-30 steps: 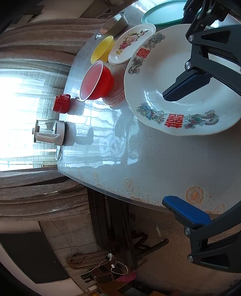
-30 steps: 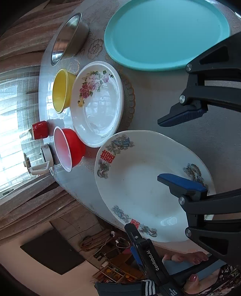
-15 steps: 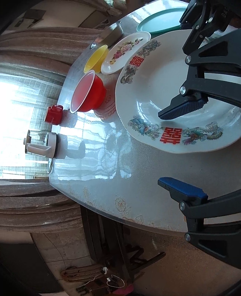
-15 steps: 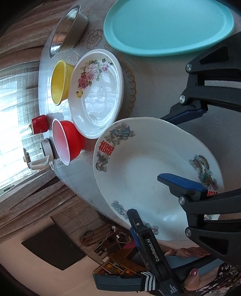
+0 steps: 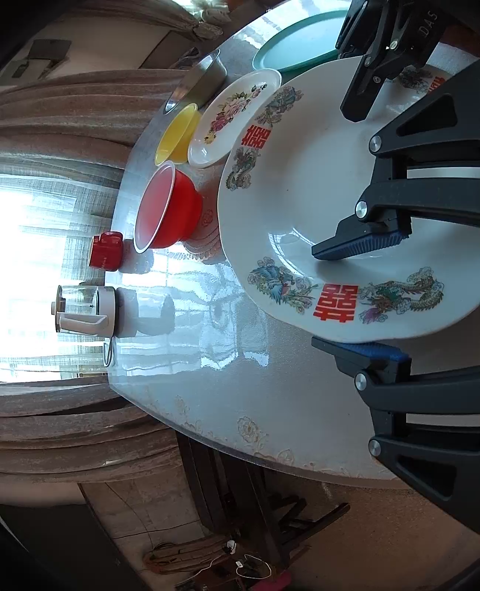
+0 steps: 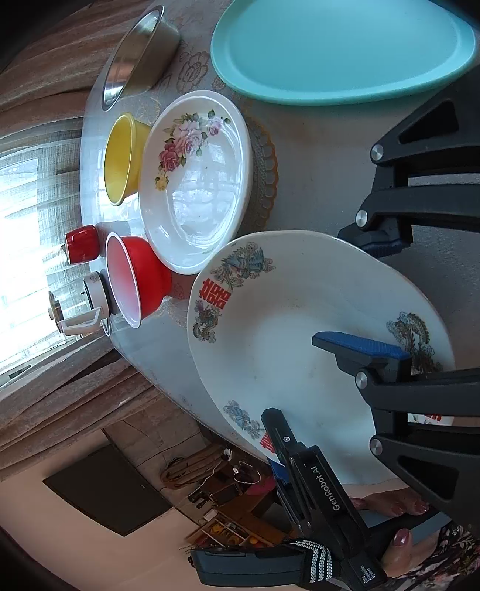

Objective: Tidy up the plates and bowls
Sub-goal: 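Close the left tool on the rim of the large red-character plate, then lift the large plate with the left tool and carry it over the teal plate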

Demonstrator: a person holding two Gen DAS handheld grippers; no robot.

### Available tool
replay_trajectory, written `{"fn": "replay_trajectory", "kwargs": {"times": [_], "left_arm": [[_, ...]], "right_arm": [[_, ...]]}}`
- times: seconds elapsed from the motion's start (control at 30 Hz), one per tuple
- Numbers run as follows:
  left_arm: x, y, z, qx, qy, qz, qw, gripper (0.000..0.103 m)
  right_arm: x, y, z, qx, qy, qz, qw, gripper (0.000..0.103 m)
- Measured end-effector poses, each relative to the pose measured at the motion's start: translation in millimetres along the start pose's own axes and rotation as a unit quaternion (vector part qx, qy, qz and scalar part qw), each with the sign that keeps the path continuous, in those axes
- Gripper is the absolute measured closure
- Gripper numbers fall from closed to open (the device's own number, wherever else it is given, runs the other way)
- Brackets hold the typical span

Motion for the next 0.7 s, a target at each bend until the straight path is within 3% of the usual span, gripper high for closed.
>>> {"fn": "replay_trajectory", "kwargs": {"times": [0.23,0.5,0.7], "left_arm": [[-5.6,-3.9,5.3,0.029,0.028,0.012,0.9991,0.06],[-15.3,-16.8,11.8,0.017,-0.006,0.013,0.9997,0.061],[-28.3,-26.1,42.4,0.053,-0.029,0.026,0.9978,0.061]], "right_arm": [[-2.8,-3.9,-0.4,-0.038,-0.033,0.015,0.999,0.072],[-20.3,-9.9,-1.8,-0.062,-0.02,0.027,0.997,0.074],[-36.2,-12.6,13.9,-0.05,-0.027,0.031,0.998,0.074]]}}
Point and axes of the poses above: each gripper's, at about its wrist camera, not at the fingertips, and x roughly the way its jaws point, z to its right, y to its top, the point moved 9 cm from there along x, roughly the way its jaws point, and after that the axes turned 10 degrees about x, right-handed, at the moved point
